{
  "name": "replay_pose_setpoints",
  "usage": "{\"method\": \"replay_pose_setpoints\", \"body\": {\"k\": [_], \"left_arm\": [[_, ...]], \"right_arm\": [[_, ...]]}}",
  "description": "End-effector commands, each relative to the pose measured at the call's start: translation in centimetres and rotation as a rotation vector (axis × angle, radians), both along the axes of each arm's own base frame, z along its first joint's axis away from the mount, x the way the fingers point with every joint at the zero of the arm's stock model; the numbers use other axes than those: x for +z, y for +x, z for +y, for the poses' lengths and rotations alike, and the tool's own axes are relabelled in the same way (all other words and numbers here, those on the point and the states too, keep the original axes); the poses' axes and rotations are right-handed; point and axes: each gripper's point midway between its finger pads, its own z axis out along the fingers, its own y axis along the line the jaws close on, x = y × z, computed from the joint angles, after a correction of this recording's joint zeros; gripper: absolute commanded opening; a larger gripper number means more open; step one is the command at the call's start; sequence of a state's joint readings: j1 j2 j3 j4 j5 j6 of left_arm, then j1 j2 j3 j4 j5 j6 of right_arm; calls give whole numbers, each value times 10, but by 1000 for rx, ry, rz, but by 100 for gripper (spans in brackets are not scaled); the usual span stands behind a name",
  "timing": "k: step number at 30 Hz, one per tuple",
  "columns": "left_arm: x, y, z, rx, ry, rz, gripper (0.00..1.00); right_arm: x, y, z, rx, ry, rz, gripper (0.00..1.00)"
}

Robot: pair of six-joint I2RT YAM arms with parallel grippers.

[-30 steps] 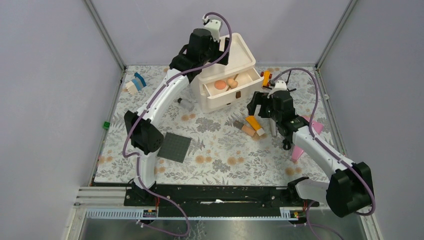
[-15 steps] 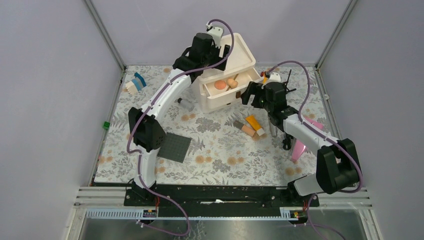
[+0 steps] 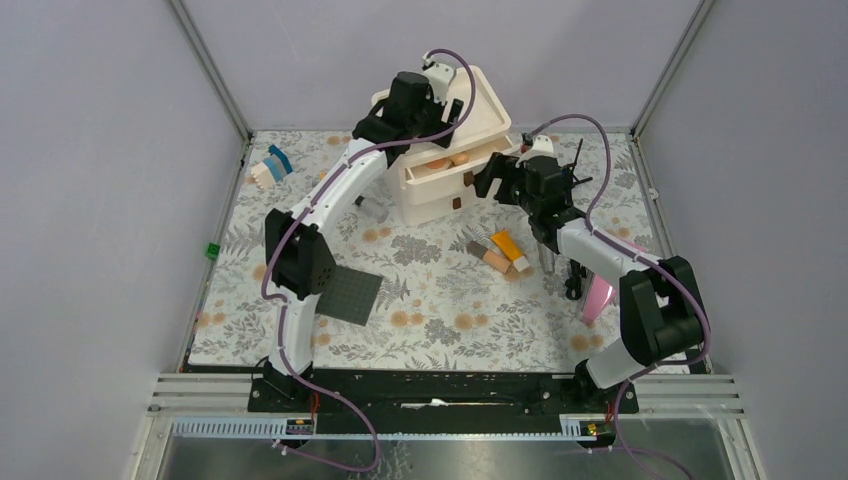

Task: Organize the makeup
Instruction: Close the drawer in the storage box.

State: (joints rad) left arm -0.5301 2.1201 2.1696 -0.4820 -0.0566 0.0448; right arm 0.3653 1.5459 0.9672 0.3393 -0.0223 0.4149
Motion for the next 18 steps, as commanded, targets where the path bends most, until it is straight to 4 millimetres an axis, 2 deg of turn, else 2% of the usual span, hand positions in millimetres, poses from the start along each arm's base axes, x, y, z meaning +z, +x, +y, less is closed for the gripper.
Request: {"method": "replay_pose_setpoints", "body": {"k": [1,8,13,18], "left_arm": [[-35,-24,-5,-142,84,100,81],[-43,-41,-12,-252,105,142,80],[-48,-46,-12,-274,113,161,79],[-51,-49,-11,-275,112,172,78]], "right_arm": [[57,21,13,27,83,-167,95],[59,34,22,48,98,-193,95],[50,50,29,54,94,-188,95],[51,64,35,54,113,-215,95]]}}
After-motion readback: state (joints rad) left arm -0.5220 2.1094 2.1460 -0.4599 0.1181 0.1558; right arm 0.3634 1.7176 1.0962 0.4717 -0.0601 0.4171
